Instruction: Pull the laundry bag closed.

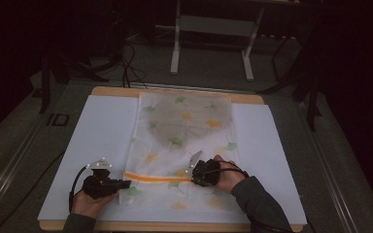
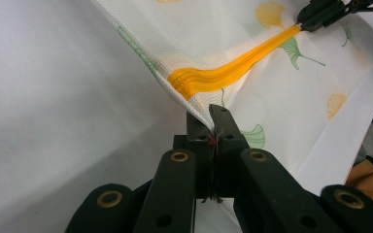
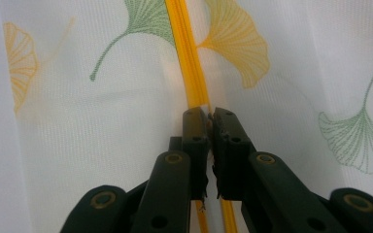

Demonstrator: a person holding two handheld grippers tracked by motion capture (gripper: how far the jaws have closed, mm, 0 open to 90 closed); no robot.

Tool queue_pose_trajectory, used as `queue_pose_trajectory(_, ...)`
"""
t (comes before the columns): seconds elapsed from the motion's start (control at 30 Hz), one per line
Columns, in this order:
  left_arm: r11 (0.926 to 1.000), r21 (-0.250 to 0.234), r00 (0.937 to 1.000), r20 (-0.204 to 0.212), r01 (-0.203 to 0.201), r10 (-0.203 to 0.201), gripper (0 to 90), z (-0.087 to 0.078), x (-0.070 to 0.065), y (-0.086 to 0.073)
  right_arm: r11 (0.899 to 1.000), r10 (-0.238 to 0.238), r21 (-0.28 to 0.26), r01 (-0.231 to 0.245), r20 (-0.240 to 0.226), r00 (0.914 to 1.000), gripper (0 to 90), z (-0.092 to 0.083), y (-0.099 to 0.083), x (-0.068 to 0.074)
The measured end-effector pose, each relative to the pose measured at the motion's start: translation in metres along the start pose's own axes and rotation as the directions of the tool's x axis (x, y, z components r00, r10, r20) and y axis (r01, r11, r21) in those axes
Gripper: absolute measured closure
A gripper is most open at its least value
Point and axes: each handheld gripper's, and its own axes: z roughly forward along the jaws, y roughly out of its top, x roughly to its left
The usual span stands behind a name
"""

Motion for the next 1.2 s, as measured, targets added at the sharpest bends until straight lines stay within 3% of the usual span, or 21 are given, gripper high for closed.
queue_pose_trajectory(1.2,1.0000,-0.001,1.0000,0.000,-0.003,0.003,88.4,0.000,0.001,0.000,0.997,0.056,-0.057,-0.057,-0.006,0.9984,84.9,-0.009,-0.031,-0.007)
